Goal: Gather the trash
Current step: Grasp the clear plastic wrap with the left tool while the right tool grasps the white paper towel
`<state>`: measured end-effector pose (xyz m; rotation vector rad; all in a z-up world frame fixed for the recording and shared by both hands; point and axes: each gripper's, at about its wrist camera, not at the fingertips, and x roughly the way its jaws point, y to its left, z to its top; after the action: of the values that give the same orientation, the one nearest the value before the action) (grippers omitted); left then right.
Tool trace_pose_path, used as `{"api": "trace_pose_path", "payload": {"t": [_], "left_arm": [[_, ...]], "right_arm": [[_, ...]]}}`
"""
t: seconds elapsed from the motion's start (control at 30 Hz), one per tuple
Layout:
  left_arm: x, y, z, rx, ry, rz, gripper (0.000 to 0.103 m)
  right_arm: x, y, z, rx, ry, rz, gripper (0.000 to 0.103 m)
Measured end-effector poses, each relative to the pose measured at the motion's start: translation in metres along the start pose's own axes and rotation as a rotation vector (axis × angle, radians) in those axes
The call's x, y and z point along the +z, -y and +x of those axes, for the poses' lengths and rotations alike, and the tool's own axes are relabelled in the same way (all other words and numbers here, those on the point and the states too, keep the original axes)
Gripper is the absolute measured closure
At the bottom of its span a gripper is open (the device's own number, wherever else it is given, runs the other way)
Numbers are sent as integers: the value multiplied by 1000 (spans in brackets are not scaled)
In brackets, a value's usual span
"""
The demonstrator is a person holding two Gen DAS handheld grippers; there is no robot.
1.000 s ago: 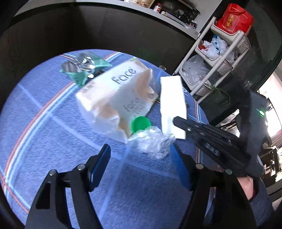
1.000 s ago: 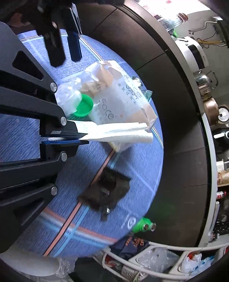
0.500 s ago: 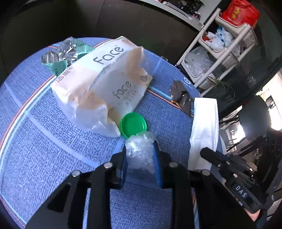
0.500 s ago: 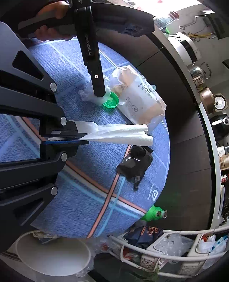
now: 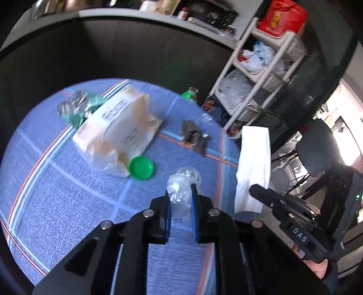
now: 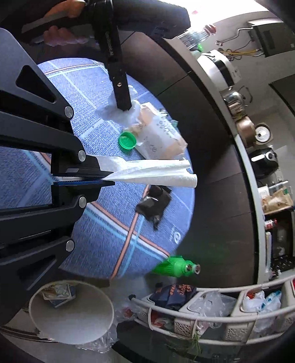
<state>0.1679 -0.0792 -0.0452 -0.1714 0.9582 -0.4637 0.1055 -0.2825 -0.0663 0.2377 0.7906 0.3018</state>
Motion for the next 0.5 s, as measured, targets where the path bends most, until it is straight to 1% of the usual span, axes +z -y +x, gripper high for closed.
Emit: {"api": "trace_pose_path", "payload": {"t": [0.2, 0.4, 0.5], "left_arm": [[4, 46, -8, -50, 15, 83, 88], [4, 101, 9, -106, -12, 177, 88], [3, 121, 21, -126, -31, 213, 88]], "right_arm": [[-6, 23, -37, -40, 51, 35, 101], [-18, 62, -70, -104, 90, 110, 101], [-30, 87, -82, -135, 103, 166, 101]]}}
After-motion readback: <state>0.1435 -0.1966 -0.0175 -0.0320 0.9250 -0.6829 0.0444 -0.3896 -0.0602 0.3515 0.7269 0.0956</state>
